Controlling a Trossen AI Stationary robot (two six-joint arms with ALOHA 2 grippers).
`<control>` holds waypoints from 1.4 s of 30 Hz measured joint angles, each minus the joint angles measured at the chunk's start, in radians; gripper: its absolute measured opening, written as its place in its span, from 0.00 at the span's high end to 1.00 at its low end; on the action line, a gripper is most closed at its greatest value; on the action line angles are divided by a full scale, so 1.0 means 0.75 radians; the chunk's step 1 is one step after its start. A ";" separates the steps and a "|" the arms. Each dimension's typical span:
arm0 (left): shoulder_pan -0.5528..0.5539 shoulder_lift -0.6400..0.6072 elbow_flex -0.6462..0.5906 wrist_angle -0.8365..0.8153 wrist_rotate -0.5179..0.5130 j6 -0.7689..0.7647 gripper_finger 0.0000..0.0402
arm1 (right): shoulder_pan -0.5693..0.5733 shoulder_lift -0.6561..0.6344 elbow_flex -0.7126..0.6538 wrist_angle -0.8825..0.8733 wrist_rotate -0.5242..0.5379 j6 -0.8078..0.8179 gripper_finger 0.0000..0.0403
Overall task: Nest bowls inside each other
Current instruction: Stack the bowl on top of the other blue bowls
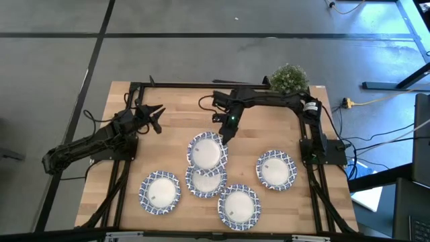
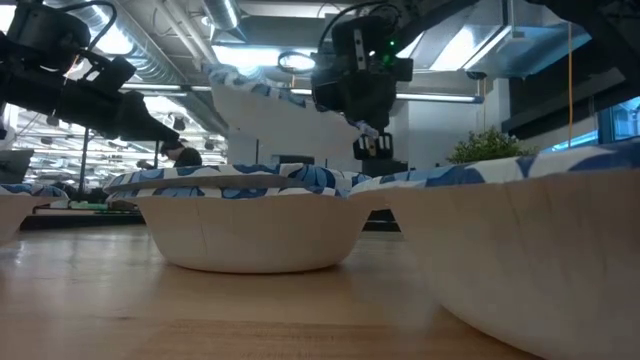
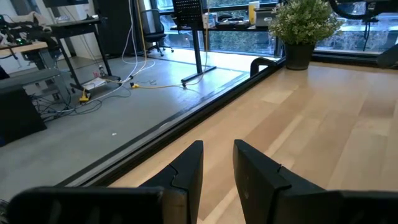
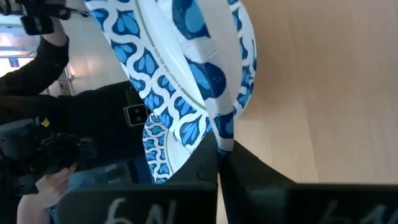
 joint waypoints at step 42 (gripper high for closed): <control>0.000 0.000 0.000 0.001 0.000 -0.001 0.79 | 0.246 0.161 -0.008 0.229 -0.003 0.167 1.00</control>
